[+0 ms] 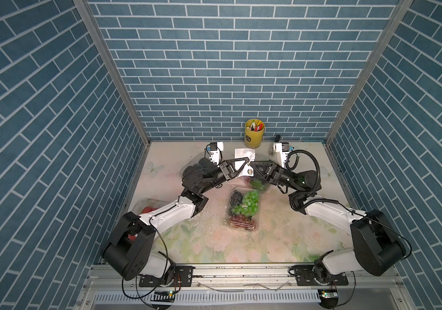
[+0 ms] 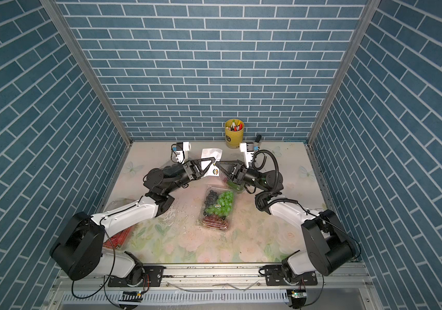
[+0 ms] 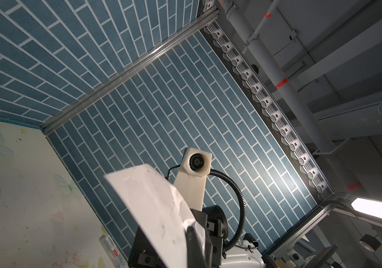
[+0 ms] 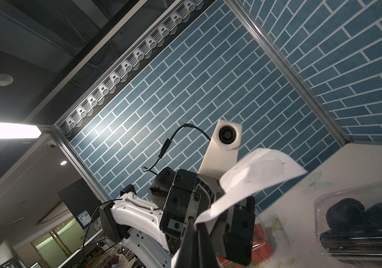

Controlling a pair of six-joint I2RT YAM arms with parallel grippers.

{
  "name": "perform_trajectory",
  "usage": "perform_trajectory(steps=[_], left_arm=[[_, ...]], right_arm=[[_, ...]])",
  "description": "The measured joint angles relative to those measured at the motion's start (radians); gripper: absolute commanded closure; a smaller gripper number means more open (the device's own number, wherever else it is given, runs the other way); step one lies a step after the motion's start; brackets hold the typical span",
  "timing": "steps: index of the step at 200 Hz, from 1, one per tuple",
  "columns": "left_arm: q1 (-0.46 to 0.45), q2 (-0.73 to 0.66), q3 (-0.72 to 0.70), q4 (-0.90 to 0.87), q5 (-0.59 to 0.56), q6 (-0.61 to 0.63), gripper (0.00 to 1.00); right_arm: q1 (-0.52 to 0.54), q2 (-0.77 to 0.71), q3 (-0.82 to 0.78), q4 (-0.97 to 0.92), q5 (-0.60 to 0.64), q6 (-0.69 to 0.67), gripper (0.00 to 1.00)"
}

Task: Label fruit boxes
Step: Adjust the label sticker.

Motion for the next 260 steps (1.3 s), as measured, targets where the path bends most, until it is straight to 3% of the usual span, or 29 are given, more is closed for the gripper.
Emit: perform_trajectory(steps=[260], left_arm=[[-0.021, 0.024, -0.03, 0.096, -0.024, -0.04, 1.0]], right_arm=[[0.001, -0.03, 0.0, -0.053, 0.008, -0.072, 1.0]])
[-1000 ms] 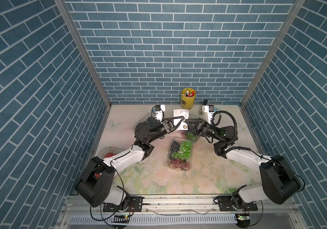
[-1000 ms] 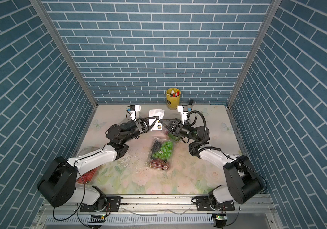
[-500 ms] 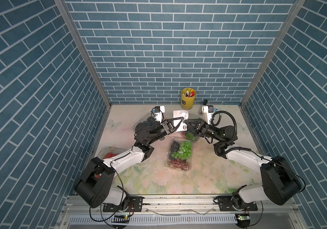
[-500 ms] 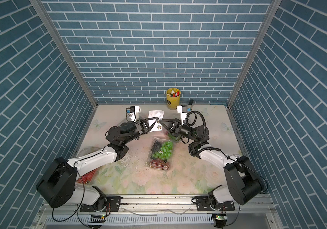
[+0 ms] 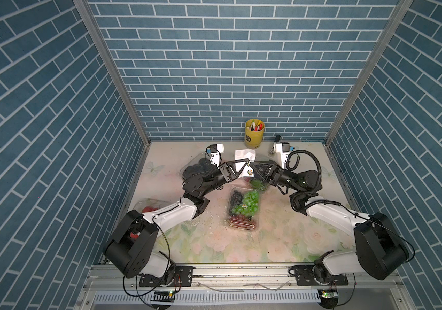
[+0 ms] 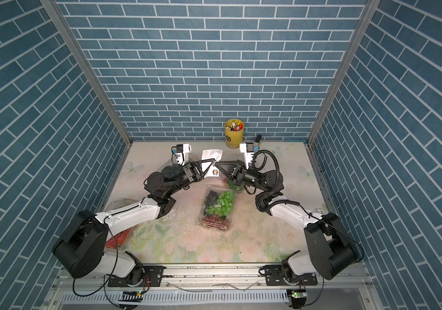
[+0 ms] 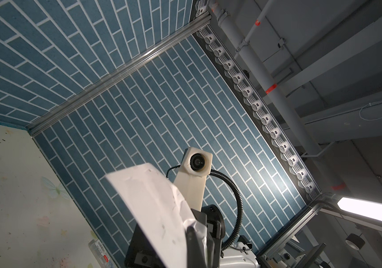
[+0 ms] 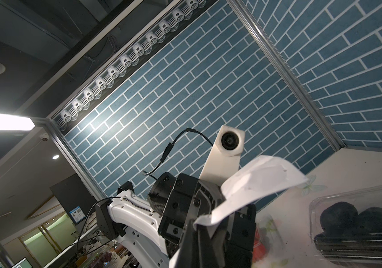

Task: Label fruit boxes
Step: Adjust the label sticker.

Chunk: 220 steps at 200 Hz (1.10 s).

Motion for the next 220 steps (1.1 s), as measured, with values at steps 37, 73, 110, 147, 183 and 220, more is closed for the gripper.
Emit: perform_trajectory(steps=[37, 73, 110, 147, 183, 220], left_arm=[[-0.01, 0.01, 0.0, 0.014, -0.004, -0.001, 1.0], [-0.012, 0.013, 0.0, 0.019, -0.007, -0.004, 1.0], [-0.013, 0.013, 0.0, 0.017, -0.008, 0.0, 1.0], [-0.013, 0.029, 0.0, 0.038, -0.011, -0.001, 1.0], [-0.013, 0.03, 0.0, 0.033, -0.011, 0.01, 1.0], [-0.013, -0.002, 0.0, -0.022, -0.006, 0.036, 1.0]], right_arm=[[0.0, 0.0, 0.0, 0.0, 0.0, 0.0, 1.0], [0.0, 0.0, 0.0, 0.0, 0.0, 0.0, 1.0], [0.0, 0.0, 0.0, 0.0, 0.0, 0.0, 1.0], [0.0, 0.0, 0.0, -0.009, 0.0, 0.0, 1.0], [0.0, -0.006, 0.0, -0.027, -0.001, 0.0, 1.0], [-0.002, -0.019, 0.0, -0.051, -0.001, -0.007, 1.0]])
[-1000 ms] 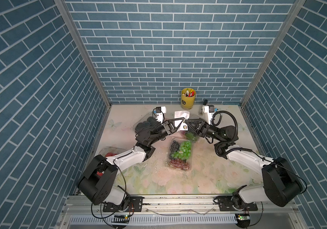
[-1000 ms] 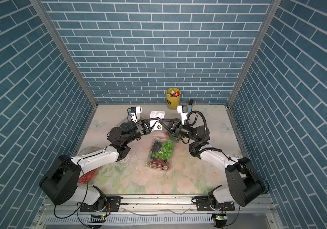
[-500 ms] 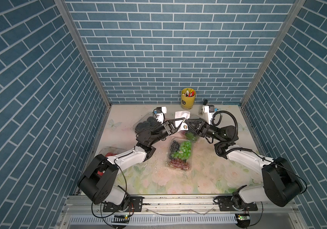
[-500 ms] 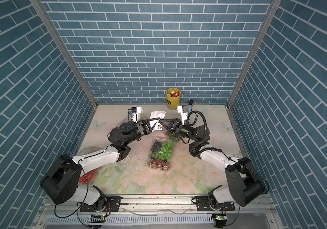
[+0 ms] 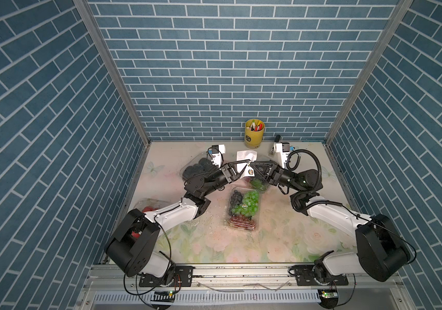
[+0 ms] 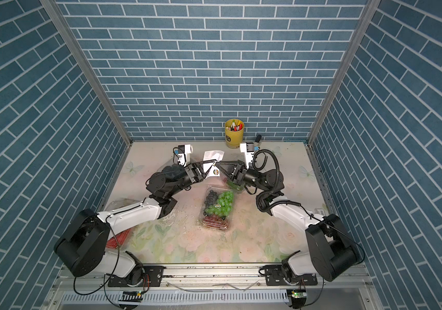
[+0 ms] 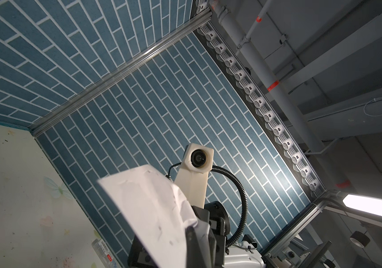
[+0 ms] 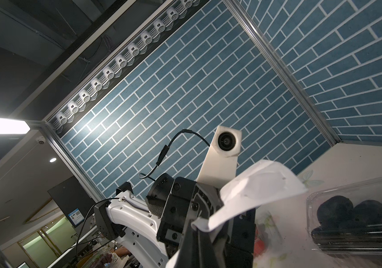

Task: Label fruit boxes
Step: Adjust the label sticker.

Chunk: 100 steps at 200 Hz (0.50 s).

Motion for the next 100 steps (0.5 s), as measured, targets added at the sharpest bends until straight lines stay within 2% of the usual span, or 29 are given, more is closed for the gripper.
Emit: perform_trajectory(steps=[8, 24, 60, 100], left_arm=[[0.001, -0.013, 0.0, -0.022, 0.003, 0.01, 1.0], [0.008, -0.043, 0.0, -0.072, 0.007, 0.028, 1.0], [0.042, -0.135, 0.0, -0.206, 0.034, 0.092, 1.0], [0.054, -0.259, 0.024, -0.489, 0.01, 0.287, 1.0]], right_arm=[[0.0, -0.005, 0.0, -0.009, 0.0, -0.002, 1.0], [0.0, -0.02, -0.003, -0.029, -0.003, -0.013, 0.89], [-0.027, -0.087, -0.028, -0.1, 0.022, -0.054, 0.76], [-0.036, -0.218, -0.034, -0.355, 0.07, -0.15, 0.61]])
